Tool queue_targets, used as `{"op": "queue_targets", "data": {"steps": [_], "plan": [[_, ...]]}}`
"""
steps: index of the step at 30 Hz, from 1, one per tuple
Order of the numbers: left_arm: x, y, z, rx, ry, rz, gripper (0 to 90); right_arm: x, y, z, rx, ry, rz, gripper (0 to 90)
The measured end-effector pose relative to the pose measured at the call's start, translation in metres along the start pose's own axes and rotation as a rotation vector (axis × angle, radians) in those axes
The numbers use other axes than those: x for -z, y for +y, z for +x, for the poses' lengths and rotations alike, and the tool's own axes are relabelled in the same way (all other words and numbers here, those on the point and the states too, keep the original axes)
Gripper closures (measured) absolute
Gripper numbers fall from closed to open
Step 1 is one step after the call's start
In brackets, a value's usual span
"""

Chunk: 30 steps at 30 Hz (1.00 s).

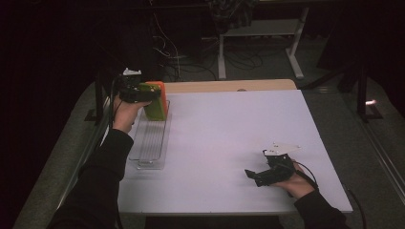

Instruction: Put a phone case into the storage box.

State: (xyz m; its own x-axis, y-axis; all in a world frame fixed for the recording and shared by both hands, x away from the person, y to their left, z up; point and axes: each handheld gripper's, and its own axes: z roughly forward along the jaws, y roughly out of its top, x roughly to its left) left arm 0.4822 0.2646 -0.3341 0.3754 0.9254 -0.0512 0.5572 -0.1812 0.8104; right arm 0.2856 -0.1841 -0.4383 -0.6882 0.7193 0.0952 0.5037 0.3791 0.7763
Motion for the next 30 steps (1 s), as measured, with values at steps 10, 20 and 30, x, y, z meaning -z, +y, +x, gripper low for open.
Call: {"op": "queue_targets", "data": {"steps": [10, 20, 30], "plan": [[-0.019, -0.01, 0.0, 0.005, 0.046, 0.055, 15.3, 0.002, 0.0, 0.0, -0.004, -0.005, -0.002, 0.0], [-0.024, -0.012, 0.0, -0.011, 0.063, 0.035, 14.6, 0.002, 0.0, 0.0, -0.003, -0.006, -0.001, 0.0], [-0.025, -0.012, 0.002, -0.004, 0.062, 0.023, 6.0, 0.002, 0.0, 0.0, -0.002, -0.005, -0.001, 0.0]]}}
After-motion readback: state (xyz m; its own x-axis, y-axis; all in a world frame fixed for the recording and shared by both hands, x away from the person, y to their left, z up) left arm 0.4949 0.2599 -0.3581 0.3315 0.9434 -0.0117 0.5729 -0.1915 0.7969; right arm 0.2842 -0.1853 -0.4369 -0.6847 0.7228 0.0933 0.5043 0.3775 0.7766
